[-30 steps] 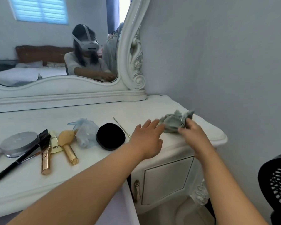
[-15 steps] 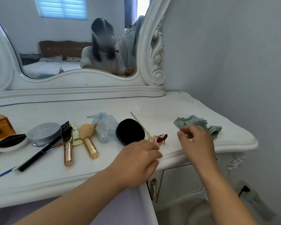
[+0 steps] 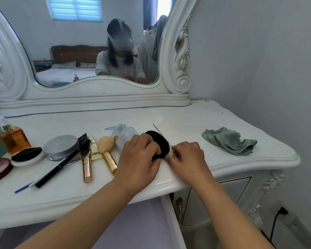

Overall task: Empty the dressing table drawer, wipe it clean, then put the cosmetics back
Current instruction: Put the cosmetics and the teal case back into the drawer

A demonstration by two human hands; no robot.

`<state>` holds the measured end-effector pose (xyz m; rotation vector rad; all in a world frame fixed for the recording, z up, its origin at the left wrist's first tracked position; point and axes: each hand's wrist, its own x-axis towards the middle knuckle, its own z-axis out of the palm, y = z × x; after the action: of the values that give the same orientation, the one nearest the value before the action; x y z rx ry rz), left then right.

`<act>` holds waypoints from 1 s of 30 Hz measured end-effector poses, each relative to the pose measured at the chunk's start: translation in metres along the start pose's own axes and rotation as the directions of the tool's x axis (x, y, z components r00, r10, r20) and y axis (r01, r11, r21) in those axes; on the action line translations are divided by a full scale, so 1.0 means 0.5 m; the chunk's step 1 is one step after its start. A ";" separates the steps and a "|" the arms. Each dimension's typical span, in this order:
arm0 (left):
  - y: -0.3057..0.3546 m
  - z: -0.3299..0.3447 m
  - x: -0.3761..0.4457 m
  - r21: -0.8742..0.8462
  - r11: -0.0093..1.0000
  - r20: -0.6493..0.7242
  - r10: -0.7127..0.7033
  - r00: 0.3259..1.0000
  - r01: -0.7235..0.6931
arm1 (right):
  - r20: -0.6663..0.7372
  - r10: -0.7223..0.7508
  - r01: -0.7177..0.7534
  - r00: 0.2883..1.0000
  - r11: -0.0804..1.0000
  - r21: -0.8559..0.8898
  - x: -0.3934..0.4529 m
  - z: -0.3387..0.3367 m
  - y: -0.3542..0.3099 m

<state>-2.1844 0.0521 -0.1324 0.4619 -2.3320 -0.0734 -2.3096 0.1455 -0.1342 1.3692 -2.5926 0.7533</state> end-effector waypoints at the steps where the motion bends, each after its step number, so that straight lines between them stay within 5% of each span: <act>1: -0.003 0.003 0.001 0.007 1.000 0.002 -0.009 1.000 0.009 | -0.001 0.009 -0.009 1.000 1.000 0.014 0.001 0.000 -0.001; 8: -0.005 0.021 0.030 0.076 0.982 0.299 -0.189 0.935 0.174 | -0.124 -0.004 0.006 0.992 1.000 0.012 -0.011 0.004 -0.015; 16: 0.028 -0.014 0.035 -0.055 0.984 0.211 -0.157 0.965 0.172 | -0.173 0.068 -0.074 0.983 0.997 -0.030 -0.011 -0.013 -0.011; 24: 0.042 -0.082 -0.040 -0.157 0.985 0.160 -0.043 0.986 0.068 | -0.314 0.175 -0.121 0.933 0.976 0.183 0.005 -0.032 0.012; 30: 0.032 -0.119 -0.105 -0.156 0.985 0.155 -0.056 0.986 0.080 | -0.327 0.328 -0.139 0.886 0.862 0.488 -0.041 -0.050 -0.009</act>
<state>-2.1137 0.0905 -0.1217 0.4685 -2.4330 -0.3384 -2.2969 0.1707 -0.1173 0.8394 -2.3538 1.5787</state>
